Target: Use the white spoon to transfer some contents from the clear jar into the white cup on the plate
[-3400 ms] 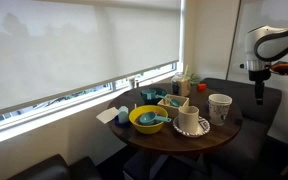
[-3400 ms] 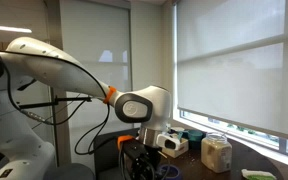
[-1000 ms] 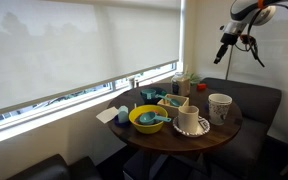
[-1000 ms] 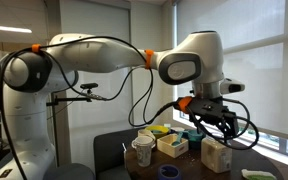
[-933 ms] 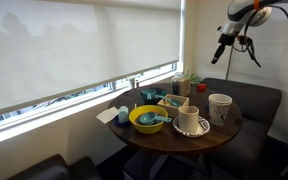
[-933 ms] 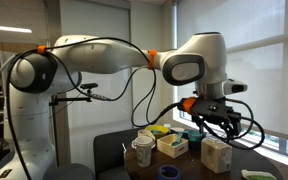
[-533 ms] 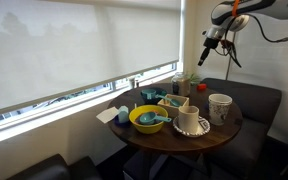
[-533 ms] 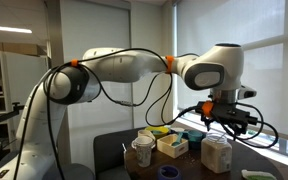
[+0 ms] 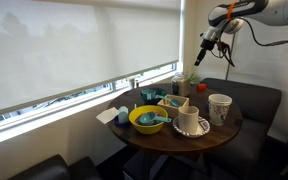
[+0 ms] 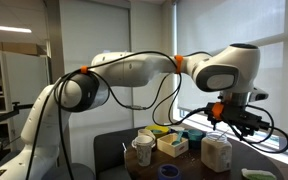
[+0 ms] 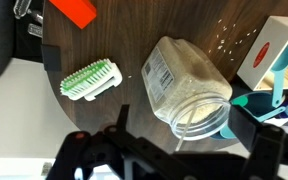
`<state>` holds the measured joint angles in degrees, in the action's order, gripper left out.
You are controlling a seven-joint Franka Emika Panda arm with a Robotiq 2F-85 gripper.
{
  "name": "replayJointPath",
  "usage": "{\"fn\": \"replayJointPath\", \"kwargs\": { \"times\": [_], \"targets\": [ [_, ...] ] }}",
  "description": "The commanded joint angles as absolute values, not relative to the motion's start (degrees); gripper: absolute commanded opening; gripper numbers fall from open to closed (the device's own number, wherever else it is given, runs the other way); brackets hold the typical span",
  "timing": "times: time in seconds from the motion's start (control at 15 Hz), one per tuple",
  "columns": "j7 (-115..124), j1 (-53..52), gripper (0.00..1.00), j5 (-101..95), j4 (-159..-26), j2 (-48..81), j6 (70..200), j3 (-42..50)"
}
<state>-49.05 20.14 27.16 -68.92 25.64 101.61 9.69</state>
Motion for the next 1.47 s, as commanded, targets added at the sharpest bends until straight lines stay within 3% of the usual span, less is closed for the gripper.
{"fn": "replayJointPath", "kwargs": {
  "times": [0.0,0.2,0.47,0.67,0.87,1.4],
  "targets": [
    [-50.0,21.6,1.0,31.6,-66.3,27.6,99.9,8.1],
    [-48.7,24.8,1.0,35.4,-63.2,30.2,97.4,4.3],
    [-46.0,26.3,0.65,36.5,-59.1,33.5,93.5,2.7],
    [-44.3,27.1,0.62,36.3,-56.4,35.5,92.9,2.2],
    [-44.1,27.0,0.7,37.5,-54.4,37.1,93.6,2.6],
    [-44.2,28.3,0.6,32.9,-41.7,43.0,84.3,0.2]
  ]
}}
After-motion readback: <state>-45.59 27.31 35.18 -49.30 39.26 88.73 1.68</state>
